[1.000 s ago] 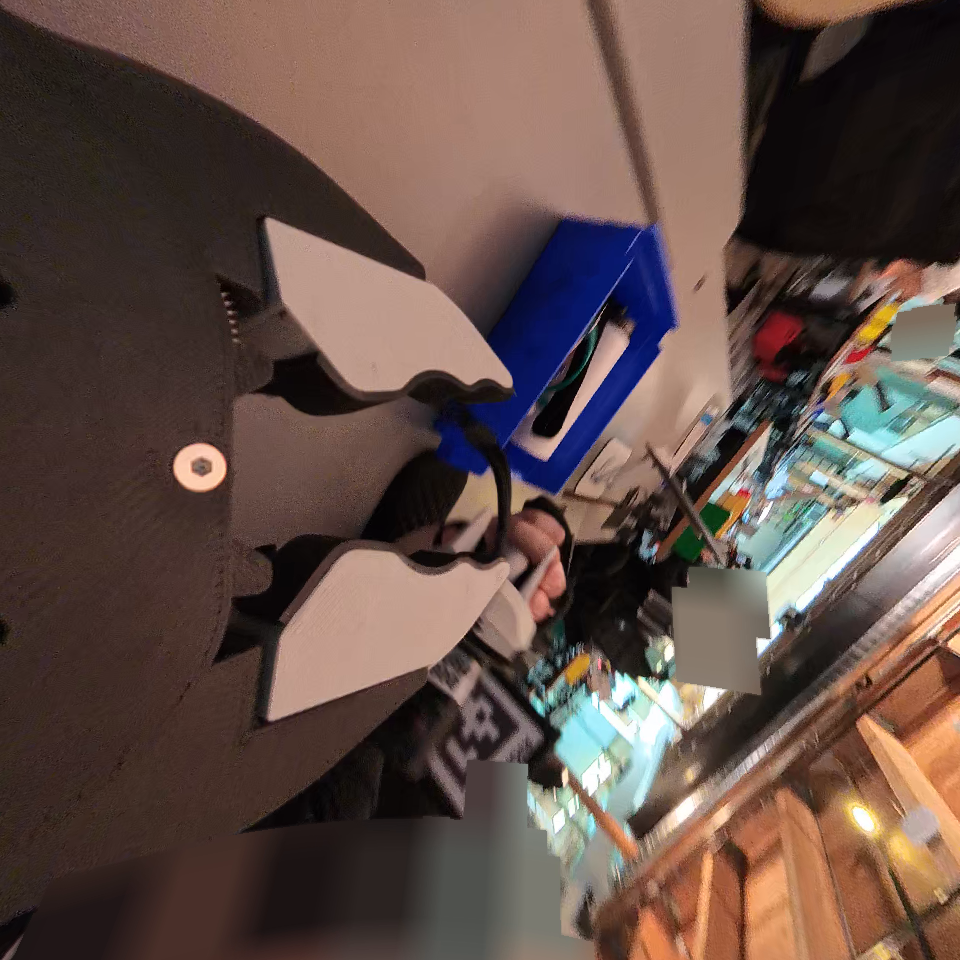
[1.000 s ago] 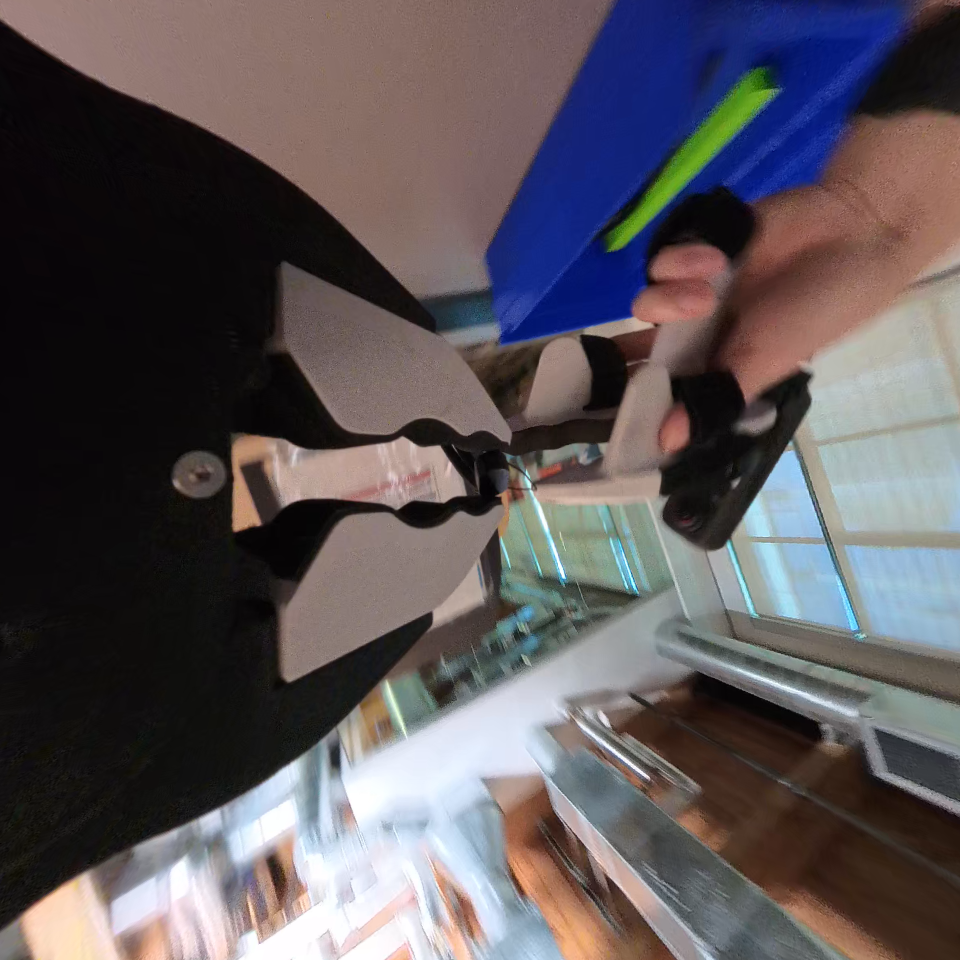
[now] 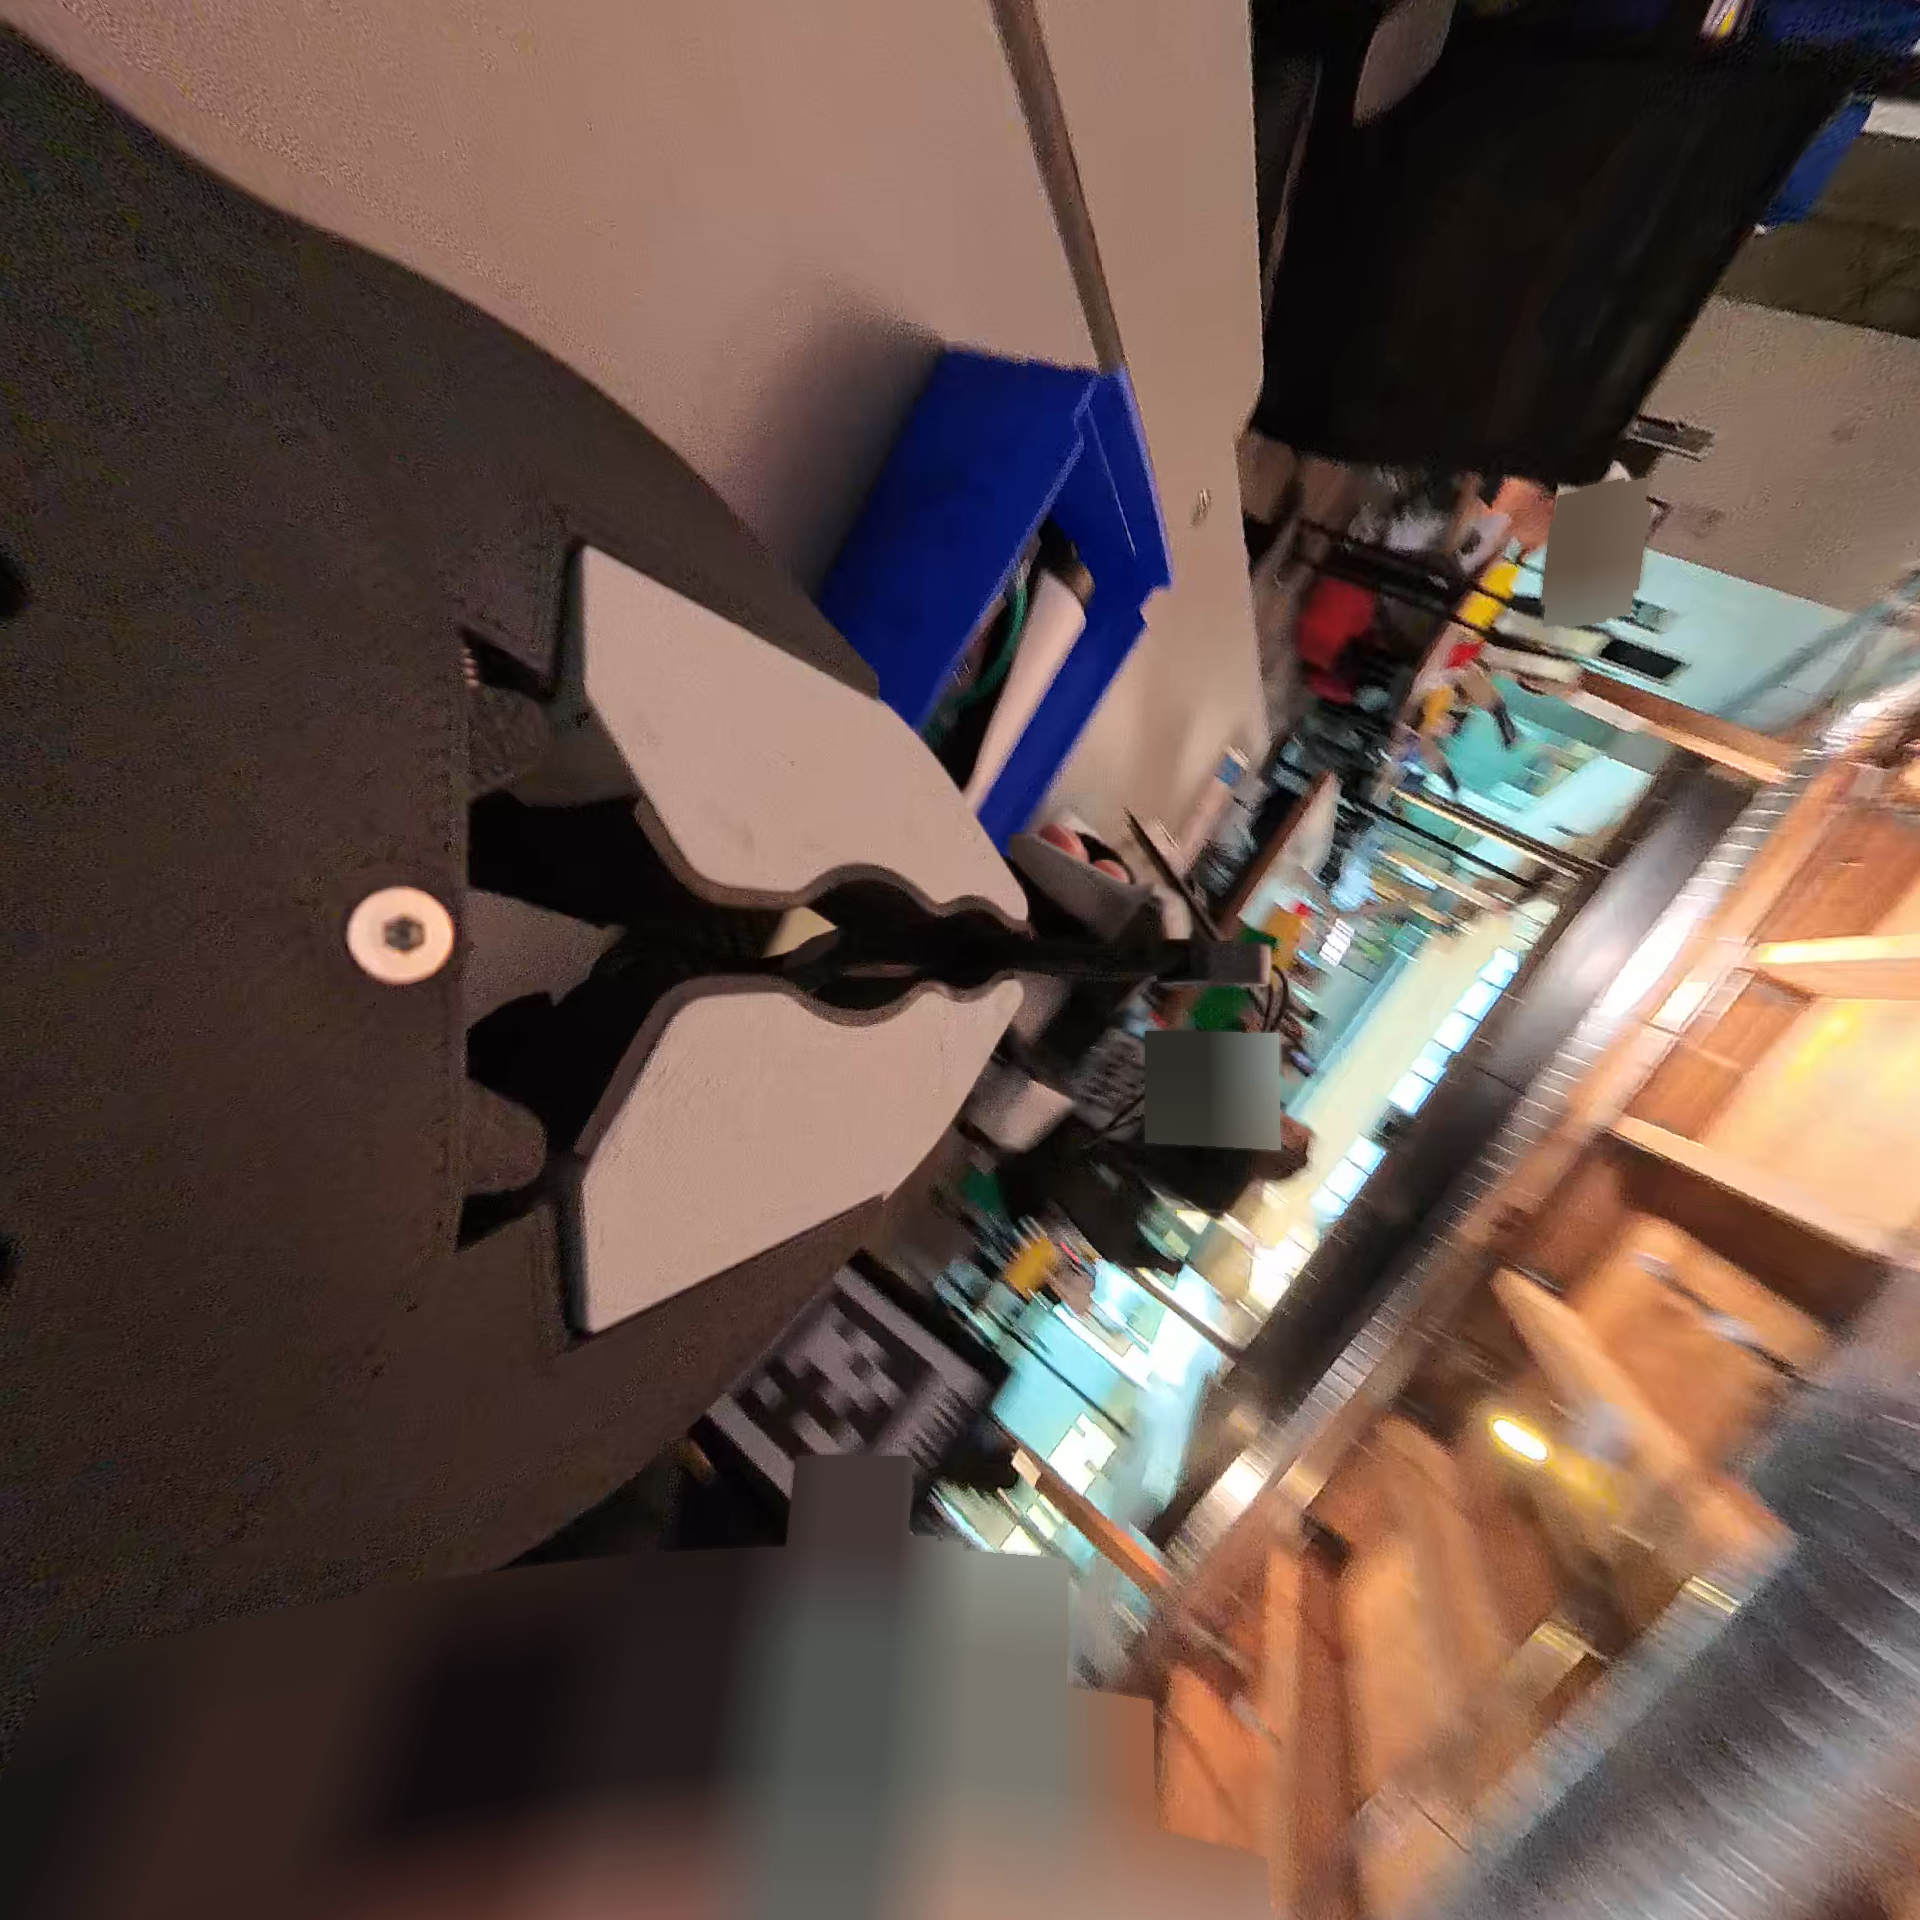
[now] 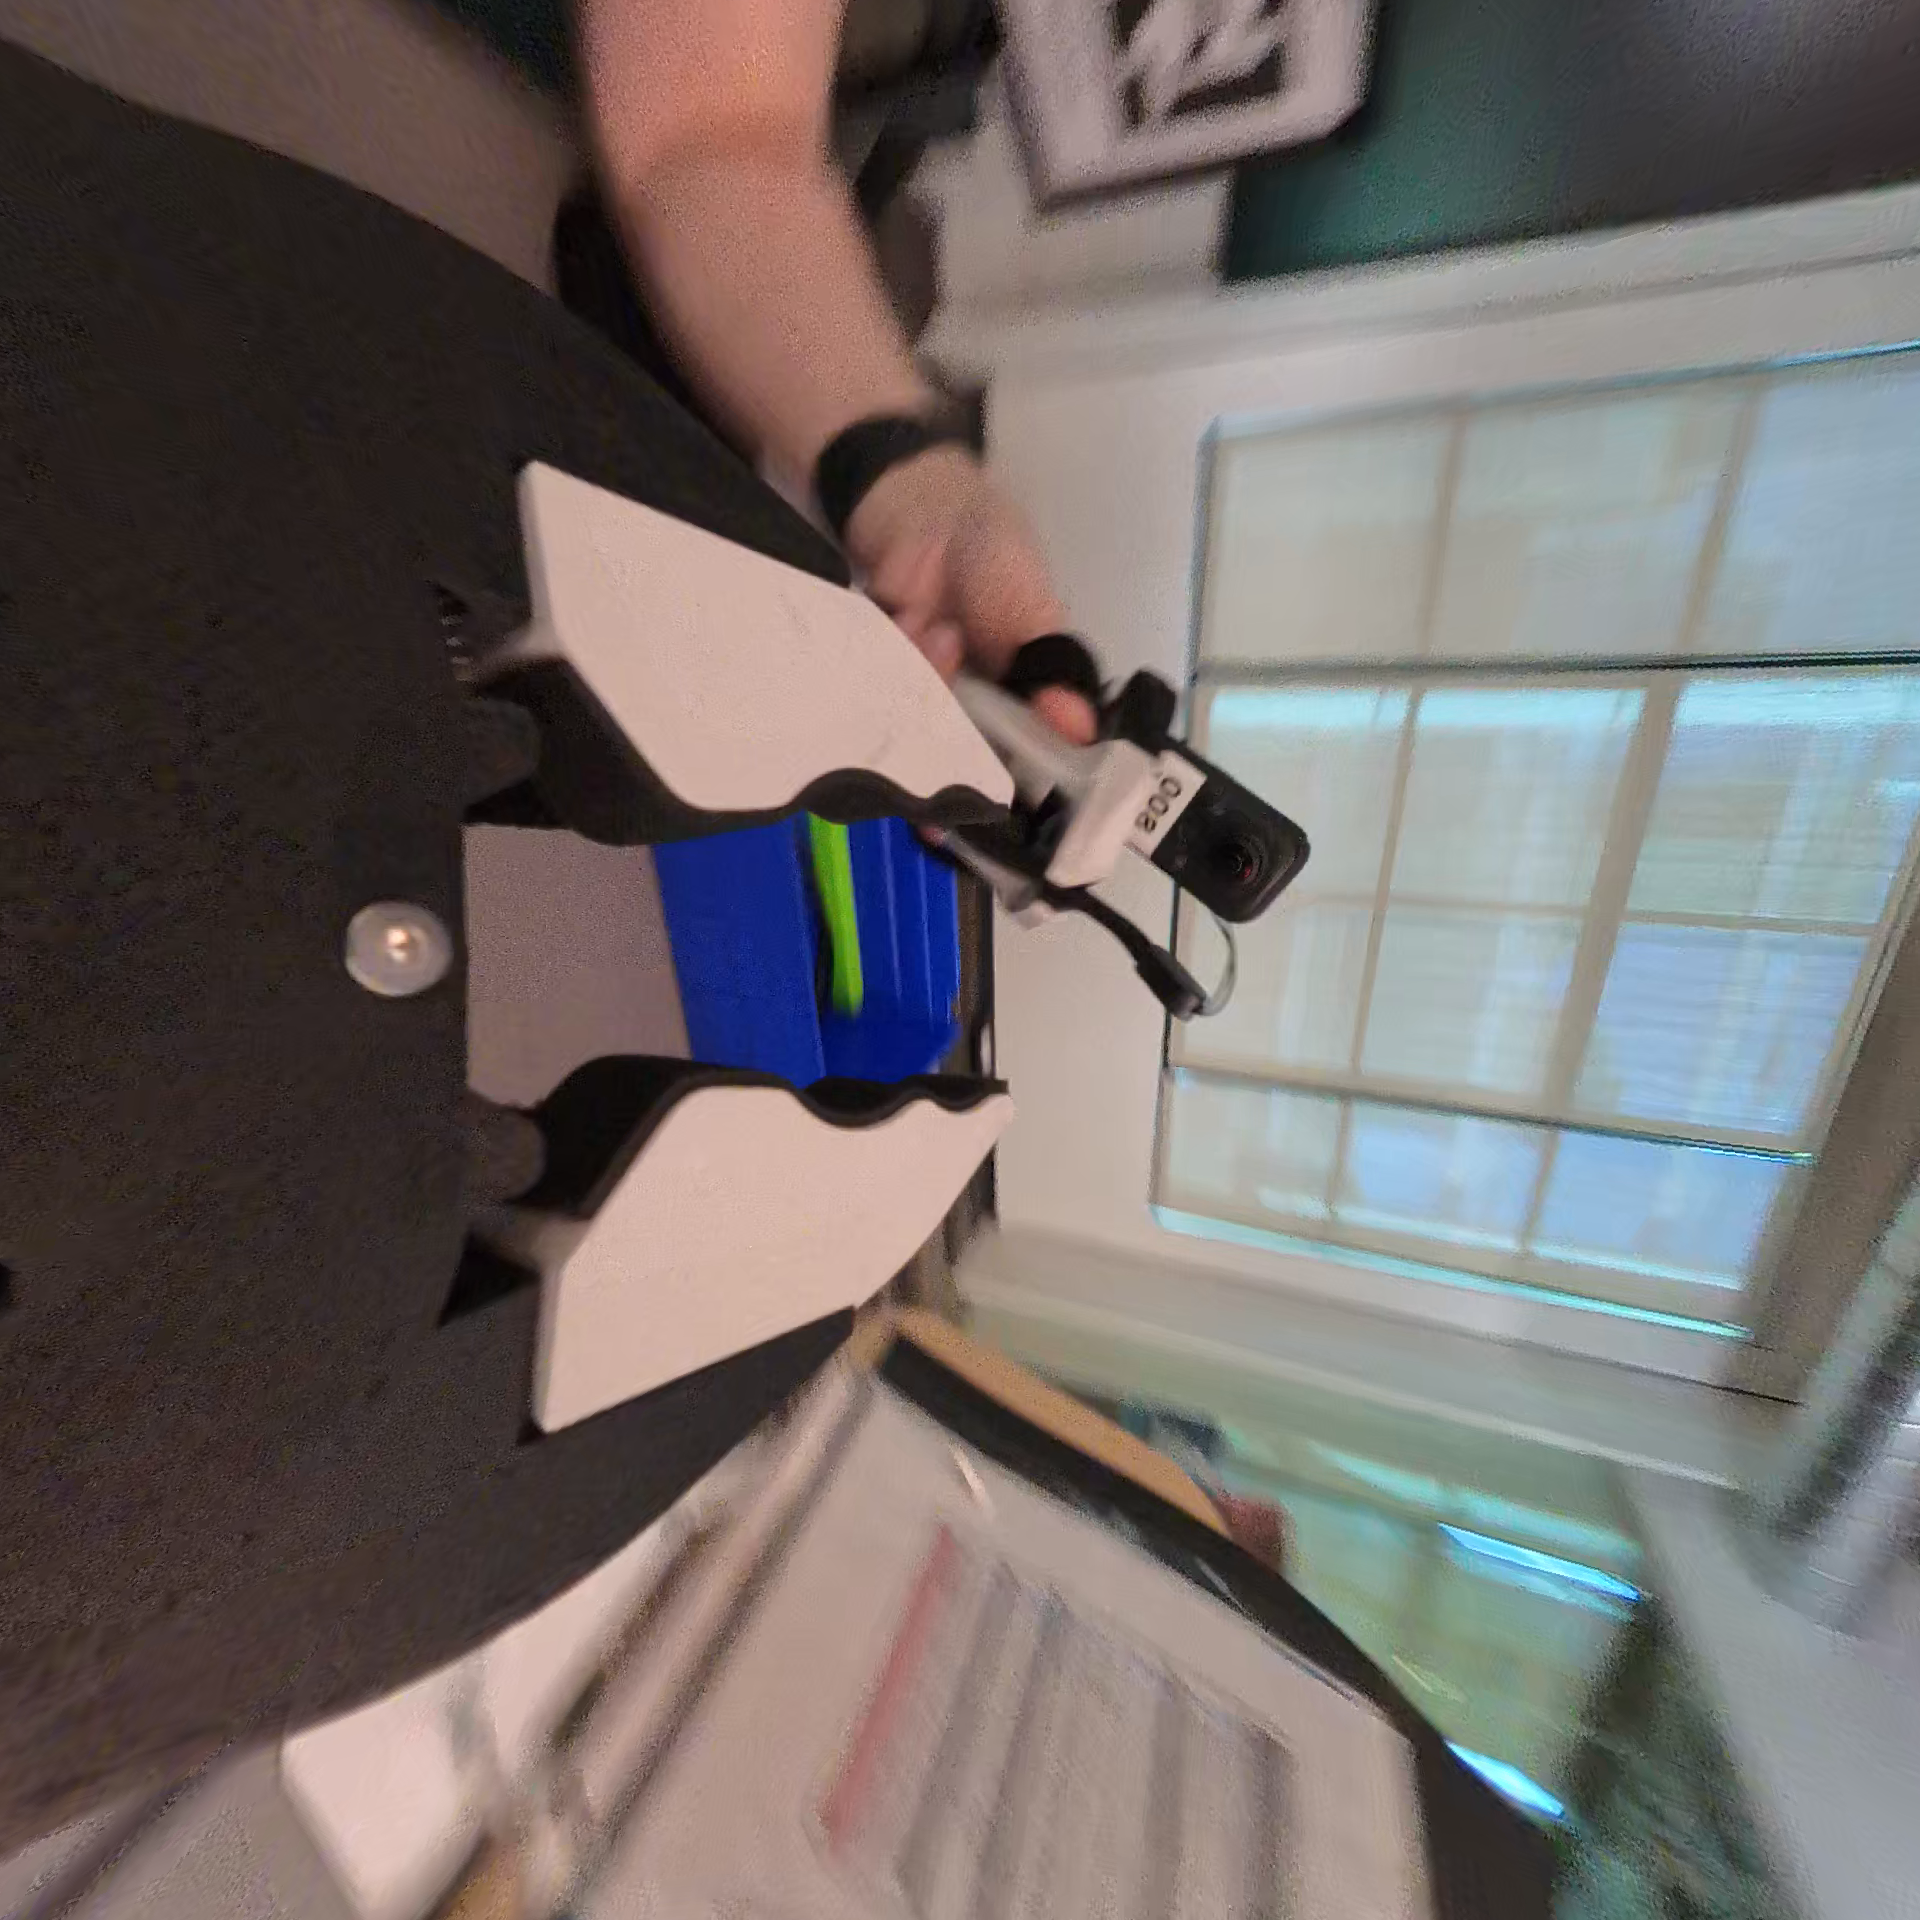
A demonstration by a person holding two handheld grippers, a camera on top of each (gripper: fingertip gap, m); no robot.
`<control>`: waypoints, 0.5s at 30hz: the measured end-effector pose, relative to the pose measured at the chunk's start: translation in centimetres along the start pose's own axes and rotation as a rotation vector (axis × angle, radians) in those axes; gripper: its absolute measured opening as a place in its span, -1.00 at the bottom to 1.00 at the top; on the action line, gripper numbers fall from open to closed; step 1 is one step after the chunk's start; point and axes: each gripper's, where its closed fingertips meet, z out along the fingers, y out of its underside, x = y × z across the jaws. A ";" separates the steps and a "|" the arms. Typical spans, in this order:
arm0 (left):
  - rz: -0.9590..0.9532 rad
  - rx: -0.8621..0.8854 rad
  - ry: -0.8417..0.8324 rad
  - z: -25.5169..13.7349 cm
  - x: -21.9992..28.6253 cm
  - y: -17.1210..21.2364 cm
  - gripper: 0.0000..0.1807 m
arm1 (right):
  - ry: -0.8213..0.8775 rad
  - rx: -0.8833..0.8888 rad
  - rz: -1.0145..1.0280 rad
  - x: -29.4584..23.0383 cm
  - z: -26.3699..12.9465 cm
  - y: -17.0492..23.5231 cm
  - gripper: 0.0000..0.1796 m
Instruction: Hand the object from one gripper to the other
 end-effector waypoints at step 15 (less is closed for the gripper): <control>-0.421 0.000 0.284 1.5 0.4 1.8 -0.97 | 0.353 -0.175 -1.520 -4.3 2.1 3.4 -0.61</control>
